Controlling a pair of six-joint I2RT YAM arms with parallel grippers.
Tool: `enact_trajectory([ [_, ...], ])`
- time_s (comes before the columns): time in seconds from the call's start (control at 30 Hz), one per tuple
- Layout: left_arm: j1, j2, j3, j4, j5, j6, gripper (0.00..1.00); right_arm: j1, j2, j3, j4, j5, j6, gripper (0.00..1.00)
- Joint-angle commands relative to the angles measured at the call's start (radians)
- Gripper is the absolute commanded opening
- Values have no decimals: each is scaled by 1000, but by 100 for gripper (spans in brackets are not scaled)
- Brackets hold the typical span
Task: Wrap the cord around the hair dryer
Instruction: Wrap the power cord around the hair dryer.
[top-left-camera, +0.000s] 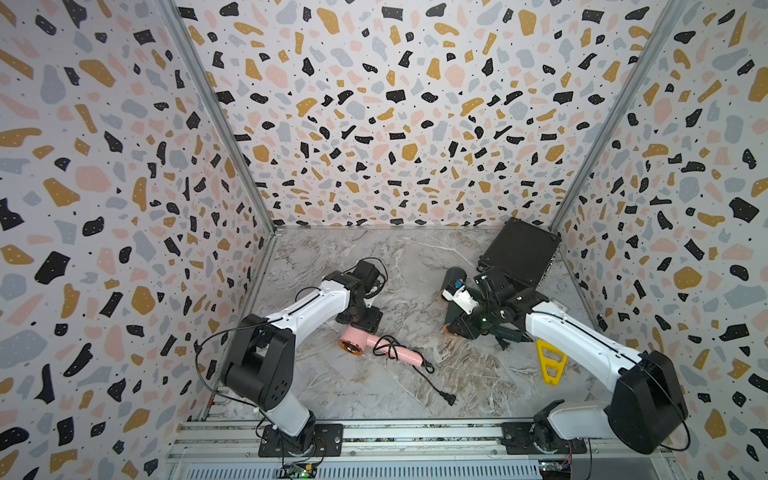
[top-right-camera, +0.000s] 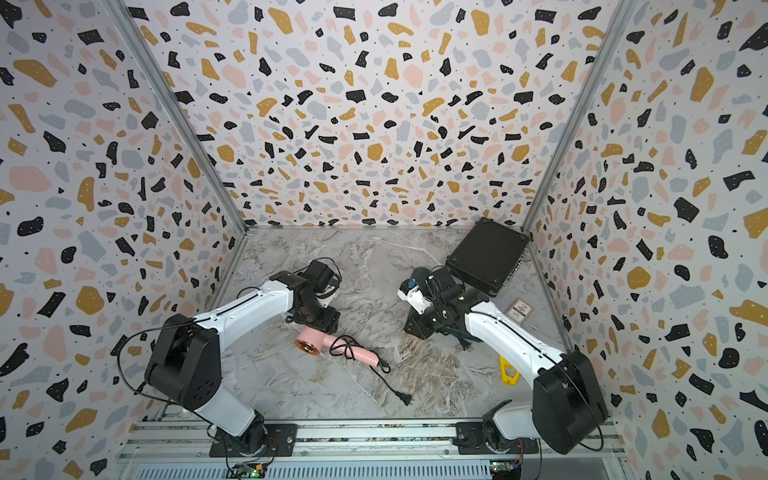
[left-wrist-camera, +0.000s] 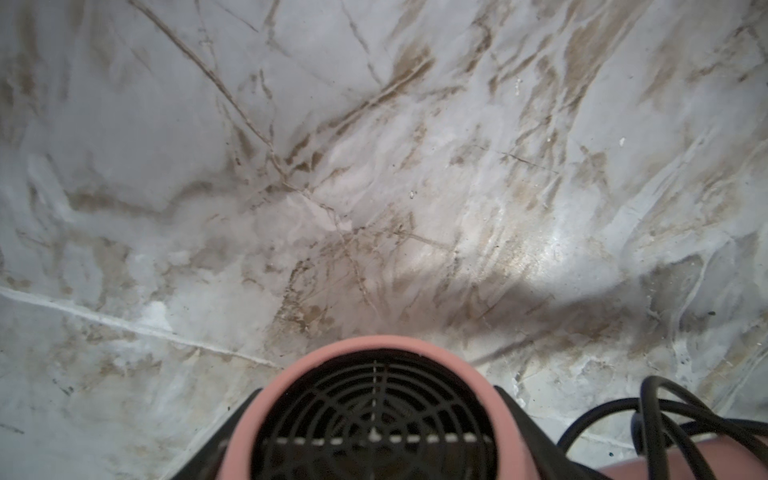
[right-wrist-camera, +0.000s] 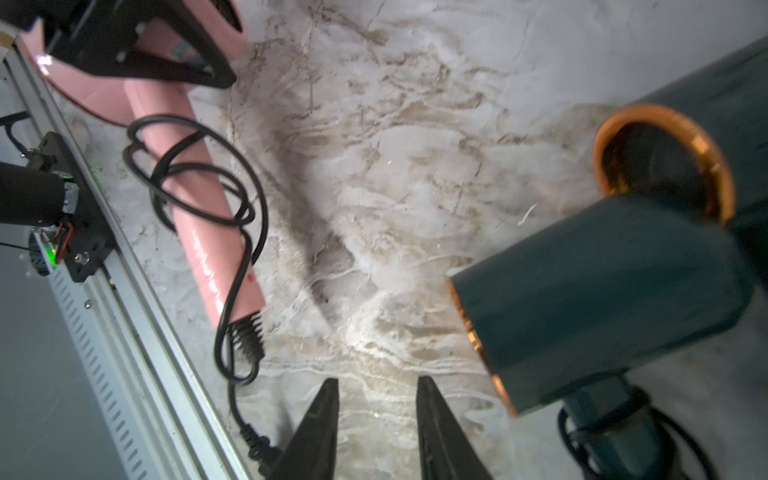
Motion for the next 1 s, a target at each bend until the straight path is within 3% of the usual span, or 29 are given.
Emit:
enact_trajectory([
  [0.0, 40, 31, 37, -8, 9, 0, 0, 74, -97, -51, -20, 8, 64, 44],
  [0.43, 62, 160, 123, -16, -20, -22, 0, 347, 42, -102, -80, 292, 187, 55],
  [0.77, 68, 165, 122, -6, -18, -41, 0, 455, 148, -81, -58, 369, 295, 57],
  [0.97, 69, 162, 129, -7, -16, -44, 0, 493, 207, -80, -57, 395, 318, 53],
])
